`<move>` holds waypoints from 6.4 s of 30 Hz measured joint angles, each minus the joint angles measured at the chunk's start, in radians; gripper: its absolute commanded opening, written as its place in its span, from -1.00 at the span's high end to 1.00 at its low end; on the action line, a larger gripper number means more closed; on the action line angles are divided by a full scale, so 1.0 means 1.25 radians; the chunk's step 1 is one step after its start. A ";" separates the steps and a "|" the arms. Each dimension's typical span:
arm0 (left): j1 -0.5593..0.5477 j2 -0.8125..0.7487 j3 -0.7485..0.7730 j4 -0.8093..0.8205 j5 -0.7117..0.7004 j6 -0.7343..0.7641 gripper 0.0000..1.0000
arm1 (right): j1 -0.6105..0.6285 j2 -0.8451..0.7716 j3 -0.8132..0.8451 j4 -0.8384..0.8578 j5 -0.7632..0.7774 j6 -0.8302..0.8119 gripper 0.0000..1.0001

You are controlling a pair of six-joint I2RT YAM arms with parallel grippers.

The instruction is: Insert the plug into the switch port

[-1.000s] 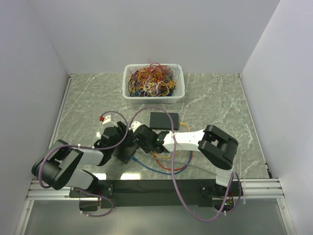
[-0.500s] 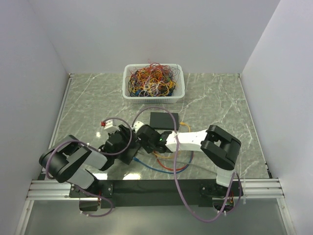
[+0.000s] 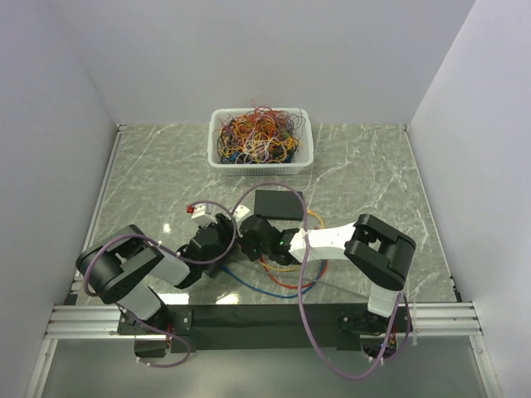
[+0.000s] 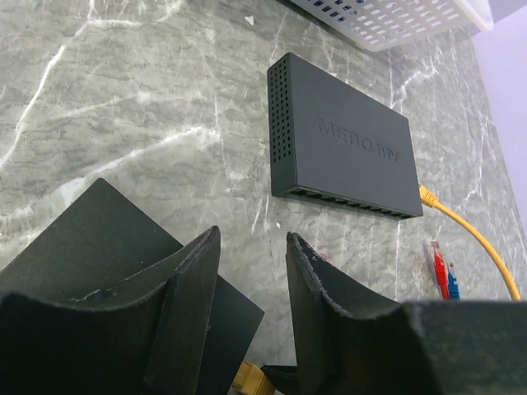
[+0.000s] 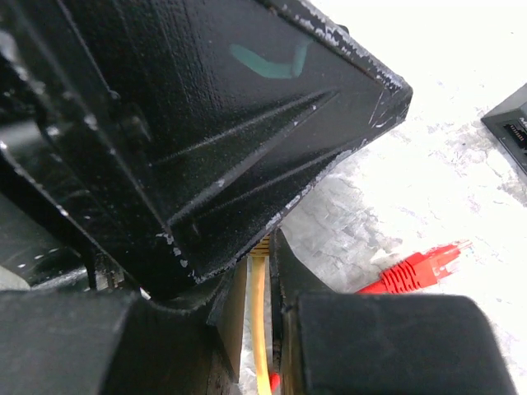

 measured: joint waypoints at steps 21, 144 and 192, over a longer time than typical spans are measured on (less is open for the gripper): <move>0.031 -0.206 0.071 -0.404 -0.022 0.027 -0.15 | 0.004 0.000 0.009 0.032 0.000 0.023 1.00; 0.560 -0.552 0.438 -1.147 0.243 0.063 -0.97 | -0.089 0.623 0.973 -0.313 -0.037 0.655 0.55; 0.313 -0.348 0.313 -0.844 0.425 0.065 -0.82 | -0.336 -0.192 0.014 -0.114 0.131 0.396 -0.54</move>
